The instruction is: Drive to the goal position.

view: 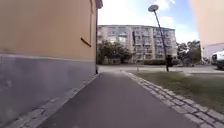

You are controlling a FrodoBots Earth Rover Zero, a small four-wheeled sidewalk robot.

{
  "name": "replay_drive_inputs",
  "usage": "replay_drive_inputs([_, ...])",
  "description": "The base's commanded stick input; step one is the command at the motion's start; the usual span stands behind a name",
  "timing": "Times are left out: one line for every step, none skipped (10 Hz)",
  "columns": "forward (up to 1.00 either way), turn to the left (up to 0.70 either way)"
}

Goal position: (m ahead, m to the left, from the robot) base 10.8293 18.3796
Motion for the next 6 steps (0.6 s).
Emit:
replay_drive_inputs([0.85, 0.01])
replay_drive_inputs([0.85, 0.01])
replay_drive_inputs([0.85, 0.01])
replay_drive_inputs([0.85, 0.01])
replay_drive_inputs([0.85, 0.01])
replay_drive_inputs([0.85, 0.01])
